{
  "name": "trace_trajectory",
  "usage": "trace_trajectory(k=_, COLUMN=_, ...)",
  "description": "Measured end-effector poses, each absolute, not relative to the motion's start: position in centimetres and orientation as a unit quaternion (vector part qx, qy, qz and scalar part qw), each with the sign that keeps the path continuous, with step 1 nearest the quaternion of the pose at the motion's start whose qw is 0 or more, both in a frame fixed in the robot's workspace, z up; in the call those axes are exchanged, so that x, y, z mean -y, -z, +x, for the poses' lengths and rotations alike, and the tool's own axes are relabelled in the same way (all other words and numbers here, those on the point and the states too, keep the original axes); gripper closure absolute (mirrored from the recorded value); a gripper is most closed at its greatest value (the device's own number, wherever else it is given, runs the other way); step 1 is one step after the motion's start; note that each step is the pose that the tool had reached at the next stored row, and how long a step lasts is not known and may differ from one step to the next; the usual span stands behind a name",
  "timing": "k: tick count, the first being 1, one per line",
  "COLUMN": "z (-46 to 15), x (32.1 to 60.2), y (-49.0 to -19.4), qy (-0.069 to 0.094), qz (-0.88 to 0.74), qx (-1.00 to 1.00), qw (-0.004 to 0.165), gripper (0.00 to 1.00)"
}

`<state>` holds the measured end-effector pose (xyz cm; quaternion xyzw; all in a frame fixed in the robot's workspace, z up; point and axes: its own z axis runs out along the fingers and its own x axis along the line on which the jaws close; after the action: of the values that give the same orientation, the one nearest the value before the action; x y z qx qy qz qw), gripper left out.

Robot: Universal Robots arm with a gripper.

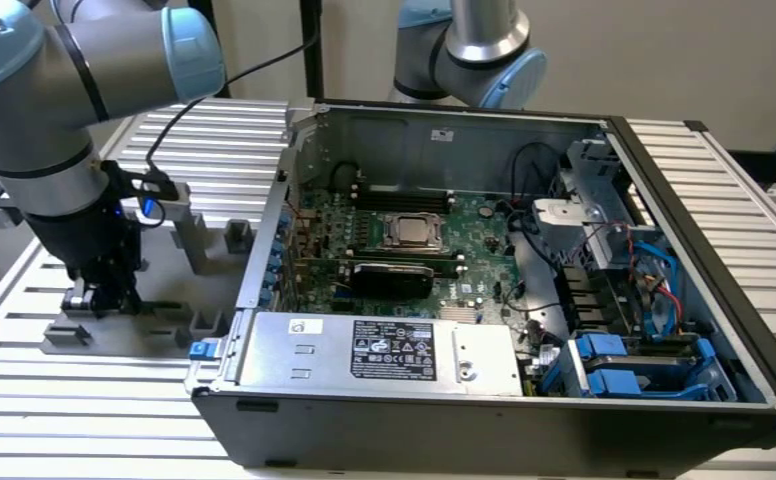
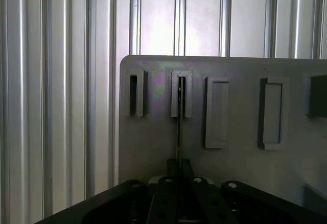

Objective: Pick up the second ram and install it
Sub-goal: 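Pick up the second ram and move it above second insertion slot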

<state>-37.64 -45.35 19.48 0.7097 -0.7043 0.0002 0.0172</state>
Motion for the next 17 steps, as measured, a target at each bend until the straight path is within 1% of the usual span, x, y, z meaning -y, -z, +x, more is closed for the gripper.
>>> trace_trajectory(k=8, z=-37.6, x=45.3, y=-20.4, qy=0.002, qz=0.710, qx=0.704, qw=0.015, gripper=0.86)
trace_trajectory(k=17, z=-37.6, x=45.3, y=-23.1, qy=0.005, qz=0.710, qx=0.704, qw=0.012, gripper=0.86)
